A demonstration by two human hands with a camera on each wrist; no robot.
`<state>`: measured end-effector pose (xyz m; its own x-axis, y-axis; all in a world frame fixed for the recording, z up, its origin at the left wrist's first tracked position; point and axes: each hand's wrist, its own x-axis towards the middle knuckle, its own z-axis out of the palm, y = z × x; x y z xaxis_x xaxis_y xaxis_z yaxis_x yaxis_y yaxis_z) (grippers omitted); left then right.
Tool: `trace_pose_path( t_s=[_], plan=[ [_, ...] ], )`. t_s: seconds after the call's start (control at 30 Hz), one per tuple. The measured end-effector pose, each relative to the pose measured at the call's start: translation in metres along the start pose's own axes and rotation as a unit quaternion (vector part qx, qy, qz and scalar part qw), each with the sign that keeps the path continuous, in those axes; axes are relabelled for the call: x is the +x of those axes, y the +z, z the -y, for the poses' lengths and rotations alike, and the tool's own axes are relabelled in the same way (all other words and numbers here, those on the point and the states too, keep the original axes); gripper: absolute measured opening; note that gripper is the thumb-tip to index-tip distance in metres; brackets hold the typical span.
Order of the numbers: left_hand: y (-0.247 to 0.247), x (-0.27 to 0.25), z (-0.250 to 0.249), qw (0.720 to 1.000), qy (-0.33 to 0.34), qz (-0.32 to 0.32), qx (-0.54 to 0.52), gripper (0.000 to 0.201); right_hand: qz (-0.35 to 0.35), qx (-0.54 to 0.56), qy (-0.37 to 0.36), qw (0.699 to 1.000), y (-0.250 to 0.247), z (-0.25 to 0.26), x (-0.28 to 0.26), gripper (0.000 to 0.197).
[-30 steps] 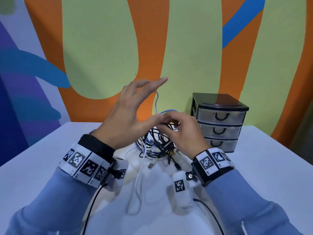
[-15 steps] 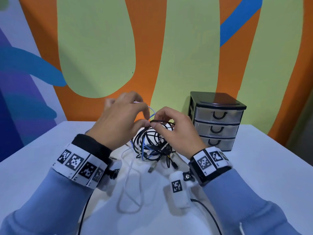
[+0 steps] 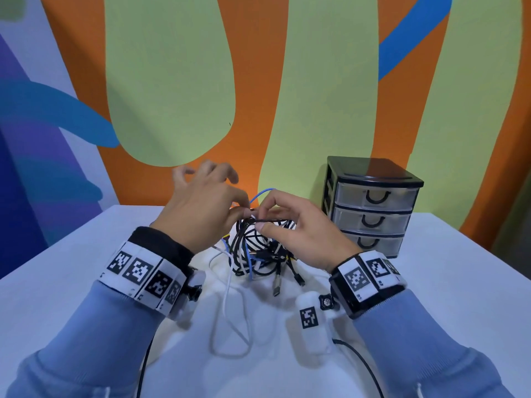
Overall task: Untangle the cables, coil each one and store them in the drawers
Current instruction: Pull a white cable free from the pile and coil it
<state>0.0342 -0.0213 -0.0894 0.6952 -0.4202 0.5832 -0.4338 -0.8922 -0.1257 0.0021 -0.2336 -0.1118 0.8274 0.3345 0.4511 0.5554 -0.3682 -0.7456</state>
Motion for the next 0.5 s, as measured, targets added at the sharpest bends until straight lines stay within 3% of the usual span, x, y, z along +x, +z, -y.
trace_pose_path(
  t_s=[0.13,0.23,0.37,0.43,0.5],
  plan=[
    [-0.001,0.002,-0.008,0.993,-0.007,-0.113,0.018,0.026,0.014,-0.055,-0.003,0.998,-0.002,0.001,0.001,0.015],
    [-0.010,0.005,-0.017,0.976,-0.071,-0.203,0.032,0.026,0.029,-0.106,0.000,0.994,-0.003,0.001,0.003,0.013],
    [-0.028,0.009,-0.012,0.928,-0.176,-0.316,-0.090,0.023,0.122,-0.196,0.075,0.970,-0.002,-0.002,-0.003,0.004],
    [-0.037,0.008,-0.004,0.907,-0.211,-0.332,-0.150,0.025,0.144,-0.211,0.105,0.961,-0.001,-0.008,-0.003,0.008],
    [-0.041,0.006,0.001,0.903,-0.224,-0.321,-0.178,0.028,0.099,-0.216,0.109,0.965,-0.001,-0.018,0.002,0.013]
  ],
)
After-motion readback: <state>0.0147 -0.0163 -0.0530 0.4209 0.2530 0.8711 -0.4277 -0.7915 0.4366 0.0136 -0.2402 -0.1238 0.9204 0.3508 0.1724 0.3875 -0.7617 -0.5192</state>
